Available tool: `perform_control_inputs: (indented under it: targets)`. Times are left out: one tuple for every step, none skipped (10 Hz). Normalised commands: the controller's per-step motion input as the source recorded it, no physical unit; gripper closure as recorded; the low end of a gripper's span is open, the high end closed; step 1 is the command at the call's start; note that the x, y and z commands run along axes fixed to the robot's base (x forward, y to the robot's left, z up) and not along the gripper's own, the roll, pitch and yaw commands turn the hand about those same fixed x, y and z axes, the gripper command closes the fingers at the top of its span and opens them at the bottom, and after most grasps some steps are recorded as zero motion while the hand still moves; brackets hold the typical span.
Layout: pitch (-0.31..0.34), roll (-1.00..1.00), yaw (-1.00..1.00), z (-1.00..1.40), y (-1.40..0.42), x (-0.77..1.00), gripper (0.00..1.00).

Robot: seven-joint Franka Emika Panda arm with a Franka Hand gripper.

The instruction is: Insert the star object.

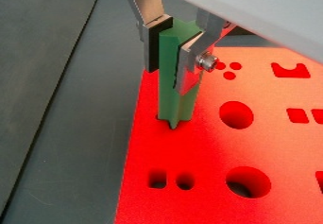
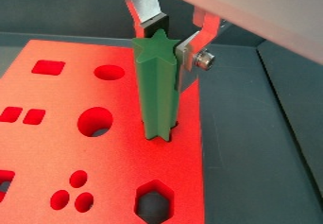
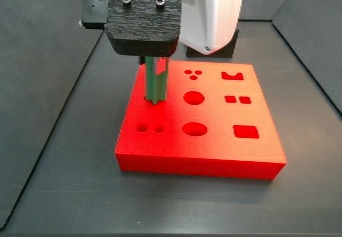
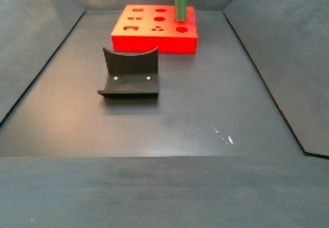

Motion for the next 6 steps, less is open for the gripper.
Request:
perform_control_inputs:
  targets:
    - [0.000,-0.09,0.00,-0.70,0.25,-0.01,1.00]
    - [0.003,0.00,0.00,-0.63,0.23,-0.20,1.00]
    - [0.080,0.02,0.00,-0.43,0.18,-0.39,1.00]
    - [0.047,0.07,-0.06,-0.30,0.00,-0.45,1.00]
    - [0.019,0.05,-0.10,-0.30,-0.11,-0.33,1.00]
    - [0.000,0.00,0.00,0.00,0.00,0.00,1.00]
